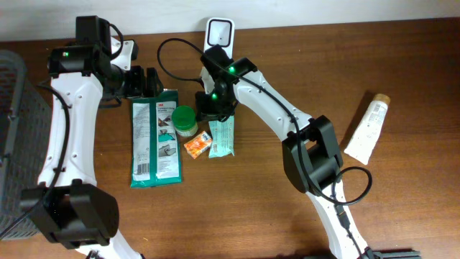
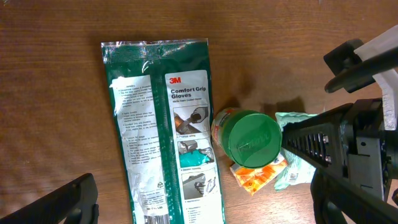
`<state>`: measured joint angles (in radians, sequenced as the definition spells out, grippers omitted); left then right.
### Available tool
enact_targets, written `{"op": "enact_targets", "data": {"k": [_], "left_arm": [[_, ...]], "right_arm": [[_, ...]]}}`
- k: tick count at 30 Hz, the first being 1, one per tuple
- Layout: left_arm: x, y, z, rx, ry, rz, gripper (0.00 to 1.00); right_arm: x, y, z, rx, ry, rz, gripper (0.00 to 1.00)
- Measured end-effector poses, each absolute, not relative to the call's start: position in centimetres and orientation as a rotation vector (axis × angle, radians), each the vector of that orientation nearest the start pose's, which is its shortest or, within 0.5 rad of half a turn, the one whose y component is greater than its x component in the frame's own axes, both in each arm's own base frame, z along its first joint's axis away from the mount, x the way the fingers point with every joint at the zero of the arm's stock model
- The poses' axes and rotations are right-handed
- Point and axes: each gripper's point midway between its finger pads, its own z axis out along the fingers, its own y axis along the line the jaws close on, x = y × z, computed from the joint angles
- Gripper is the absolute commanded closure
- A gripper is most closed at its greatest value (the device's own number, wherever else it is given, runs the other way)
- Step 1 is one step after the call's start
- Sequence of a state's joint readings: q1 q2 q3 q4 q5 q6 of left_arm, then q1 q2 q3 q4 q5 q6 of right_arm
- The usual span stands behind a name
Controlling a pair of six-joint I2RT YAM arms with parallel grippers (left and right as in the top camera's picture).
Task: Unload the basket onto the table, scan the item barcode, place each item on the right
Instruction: 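Reach the right gripper to the mint-green packet and grasp it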
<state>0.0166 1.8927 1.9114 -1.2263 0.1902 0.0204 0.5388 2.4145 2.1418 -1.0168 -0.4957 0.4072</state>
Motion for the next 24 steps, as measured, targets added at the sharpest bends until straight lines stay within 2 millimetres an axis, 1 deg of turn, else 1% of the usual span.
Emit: {"op": "enact_targets", "data": {"k": [2, 4, 6, 7, 8, 10, 12, 13, 14, 16, 18, 19, 21, 22, 23, 24], "left_arm": [[43.4, -2.5, 20.2, 0.054, 2.764, -0.254, 0.01], [43.4, -2.5, 20.2, 0.054, 2.764, -0.254, 0.01], [43.4, -2.5, 20.2, 0.054, 2.764, -0.254, 0.01], [43.4, -2.5, 20.2, 0.054, 2.764, -0.254, 0.01], [43.4, -2.5, 20.2, 0.054, 2.764, -0.254, 0.01], [43.4, -2.5, 20.2, 0.054, 2.764, -0.254, 0.01], [43.4, -2.5, 20.2, 0.054, 2.764, -0.254, 0.01], [43.4, -2.5, 20.2, 0.054, 2.764, -0.254, 0.01], [43.4, -2.5, 20.2, 0.054, 2.764, -0.254, 0.01], [43.4, -2.5, 20.2, 0.054, 2.764, -0.254, 0.01], [43.4, -2.5, 20.2, 0.054, 2.764, -0.254, 0.01], [43.4, -2.5, 20.2, 0.054, 2.764, -0.254, 0.01], [43.4, -2.5, 20.2, 0.054, 2.764, -0.254, 0.01], [43.4, -2.5, 20.2, 0.054, 2.764, -0.254, 0.01], [43.4, -2.5, 20.2, 0.054, 2.764, -0.254, 0.01], [43.4, -2.5, 20.2, 0.054, 2.764, -0.254, 0.01]], "right_arm": [[41.5, 34.3, 6.0, -0.302, 2.988, 0.866, 0.85], [41.5, 34.3, 5.0, -0.297, 3.005, 0.859, 0.85], [41.3, 34.2, 3.3, -0.288, 3.040, 0.846, 0.84], [41.1, 34.1, 2.0, -0.280, 3.067, 0.834, 0.84], [40.9, 33.9, 1.4, -0.271, 3.085, 0.826, 0.84], [40.6, 33.5, 0.9, -0.276, 3.107, 0.816, 0.84], [40.3, 32.4, 0.8, -0.273, 3.140, 0.798, 0.84], [40.0, 31.5, 0.7, -0.261, 3.172, 0.779, 0.84], [39.9, 29.9, 0.6, -0.223, 3.210, 0.745, 0.84], [40.8, 27.1, 0.6, -0.155, 3.238, 0.710, 0.83], [41.3, 23.7, 0.5, -0.071, 3.275, 0.684, 0.78], [41.8, 21.7, 0.6, -0.027, 3.283, 0.683, 0.75], [42.4, 18.8, 0.9, 0.000, 3.291, 0.695, 0.72], [42.4, 17.6, 1.2, 0.006, 3.301, 0.699, 0.69], [42.4, 16.3, 1.6, 0.013, 3.308, 0.705, 0.64], [42.7, 14.5, 2.4, 0.019, 3.308, 0.718, 0.59]]}}
